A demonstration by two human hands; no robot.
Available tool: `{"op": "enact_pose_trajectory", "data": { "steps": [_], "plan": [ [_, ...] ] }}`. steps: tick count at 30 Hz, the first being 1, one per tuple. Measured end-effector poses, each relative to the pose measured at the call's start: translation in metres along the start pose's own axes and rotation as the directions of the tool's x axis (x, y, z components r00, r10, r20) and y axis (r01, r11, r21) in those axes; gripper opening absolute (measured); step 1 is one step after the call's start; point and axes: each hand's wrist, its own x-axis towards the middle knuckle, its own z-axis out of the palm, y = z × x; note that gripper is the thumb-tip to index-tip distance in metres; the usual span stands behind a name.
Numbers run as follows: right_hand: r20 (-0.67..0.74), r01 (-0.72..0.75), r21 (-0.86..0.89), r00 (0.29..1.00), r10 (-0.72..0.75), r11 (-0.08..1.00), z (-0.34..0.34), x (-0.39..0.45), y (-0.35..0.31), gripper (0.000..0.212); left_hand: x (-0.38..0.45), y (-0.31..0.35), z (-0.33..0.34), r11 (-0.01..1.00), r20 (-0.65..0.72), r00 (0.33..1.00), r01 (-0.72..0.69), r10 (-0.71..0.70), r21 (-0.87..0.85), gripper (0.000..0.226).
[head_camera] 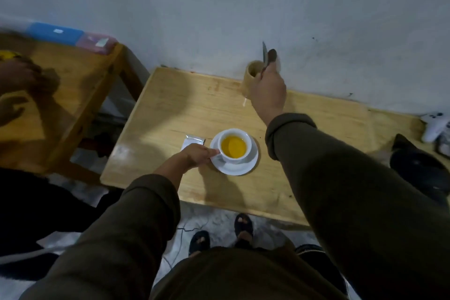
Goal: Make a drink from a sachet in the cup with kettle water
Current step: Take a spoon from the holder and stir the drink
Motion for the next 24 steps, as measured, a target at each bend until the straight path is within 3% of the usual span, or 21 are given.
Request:
{"op": "enact_pose_trajectory", "data": {
  "steps": [2,4,8,12,14,18,24],
  "plan": [
    [0.044,-0.061,0.010,0.997,0.061,0.998,0.000,-0.026,0.006,0.030,-0.002,-0.002,0.001,0.995,-0.031,0.998,-0.045,0.048,0.089,0.029],
    [0.093,-0.117,-0.007,0.989,0.117,0.993,0.002,-0.049,0.014,0.024,-0.003,-0.005,0.002,0.979,-0.056,0.994,-0.080,0.092,0.190,0.048],
    [0.198,-0.203,-0.152,0.953,0.231,0.967,0.001,-0.087,0.026,0.022,-0.010,-0.006,0.006,0.942,-0.064,0.988,-0.113,0.140,0.315,0.063],
    [0.353,-0.141,-0.286,0.904,0.241,0.948,-0.005,-0.109,0.031,0.021,-0.014,-0.005,0.009,0.903,-0.086,0.980,-0.129,0.179,0.410,0.062],
    [0.427,-0.181,-0.262,0.859,0.282,0.948,-0.006,-0.116,0.034,0.014,-0.016,-0.005,0.010,0.874,-0.081,0.973,-0.157,0.218,0.459,0.058],
    [0.550,-0.280,-0.204,0.760,0.346,0.938,-0.013,-0.124,0.027,0.028,-0.017,-0.005,0.009,0.843,-0.092,0.958,-0.190,0.271,0.503,0.051],
    [0.605,-0.376,-0.170,0.690,0.398,0.911,-0.018,-0.126,0.022,0.019,-0.019,-0.004,0.010,0.860,-0.104,0.961,-0.178,0.256,0.479,0.049]
  ]
}}
